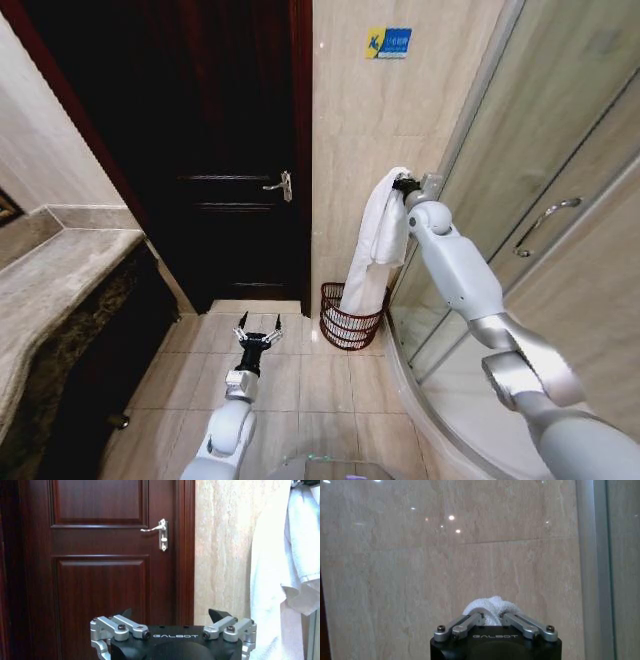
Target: Discard the used towel into the hamper.
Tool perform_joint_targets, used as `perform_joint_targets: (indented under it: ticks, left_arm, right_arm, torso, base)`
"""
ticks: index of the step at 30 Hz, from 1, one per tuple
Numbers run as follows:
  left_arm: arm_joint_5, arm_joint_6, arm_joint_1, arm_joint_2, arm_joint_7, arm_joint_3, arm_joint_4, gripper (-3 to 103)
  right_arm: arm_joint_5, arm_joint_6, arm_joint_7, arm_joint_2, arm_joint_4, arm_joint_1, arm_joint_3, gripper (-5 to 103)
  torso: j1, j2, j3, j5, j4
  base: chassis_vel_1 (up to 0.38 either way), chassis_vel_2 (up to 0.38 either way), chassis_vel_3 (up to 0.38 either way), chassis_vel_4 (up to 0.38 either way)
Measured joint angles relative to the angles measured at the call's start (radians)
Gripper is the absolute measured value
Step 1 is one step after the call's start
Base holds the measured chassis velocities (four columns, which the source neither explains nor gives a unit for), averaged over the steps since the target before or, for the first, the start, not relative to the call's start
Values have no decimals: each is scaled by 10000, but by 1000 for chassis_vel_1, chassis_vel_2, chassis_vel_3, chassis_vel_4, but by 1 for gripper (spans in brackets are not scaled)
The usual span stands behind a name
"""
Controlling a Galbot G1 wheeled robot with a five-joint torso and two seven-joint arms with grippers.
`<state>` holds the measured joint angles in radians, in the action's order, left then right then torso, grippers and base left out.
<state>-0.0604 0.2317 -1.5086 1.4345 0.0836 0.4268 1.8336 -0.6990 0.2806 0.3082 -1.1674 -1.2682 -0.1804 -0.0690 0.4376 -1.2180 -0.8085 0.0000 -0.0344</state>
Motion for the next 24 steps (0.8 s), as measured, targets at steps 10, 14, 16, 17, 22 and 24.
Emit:
perform_joint_targets:
  ticks: [10, 14, 16, 17, 22, 24]
  left_arm:
    - [-213, -12, 23, -74, -33, 49, -82, 100]
    - [-274, -5, 50, -65, -33, 49, -165, 100]
    - [-289, 19, 99, -45, -33, 41, -265, 100]
    - [-289, 19, 99, -45, -33, 41, -265, 100]
    - [-284, 67, 85, 7, -33, 9, -372, 100]
    - [-268, 78, 50, 11, -33, 6, -374, 100]
  right_arm:
    - [94, -25, 168, -98, -203, -290, -196, 6]
    - [208, -74, 185, -256, -214, -412, -226, 6]
    - [300, -104, 185, -375, -184, -464, -234, 6]
    - [300, -104, 185, -375, -184, -464, -234, 6]
    - [434, -136, 123, -612, -103, -490, -170, 6]
    - [453, -137, 91, -763, -26, -393, -141, 6]
  torso:
    - [-243, 537, 296, -2, 0]
    - [-337, 745, 409, 0, 0]
    - [-396, 872, 479, -1, 0]
    - [-396, 872, 479, -1, 0]
    - [-521, 1154, 635, -1, 1]
    - [-575, 1272, 697, 0, 0]
  base:
    - [0, 0, 0, 0]
    - [0, 0, 0, 0]
    - [0, 0, 0, 0]
    - [0, 0, 0, 0]
    - [0, 0, 0, 0]
    - [0, 0, 0, 0]
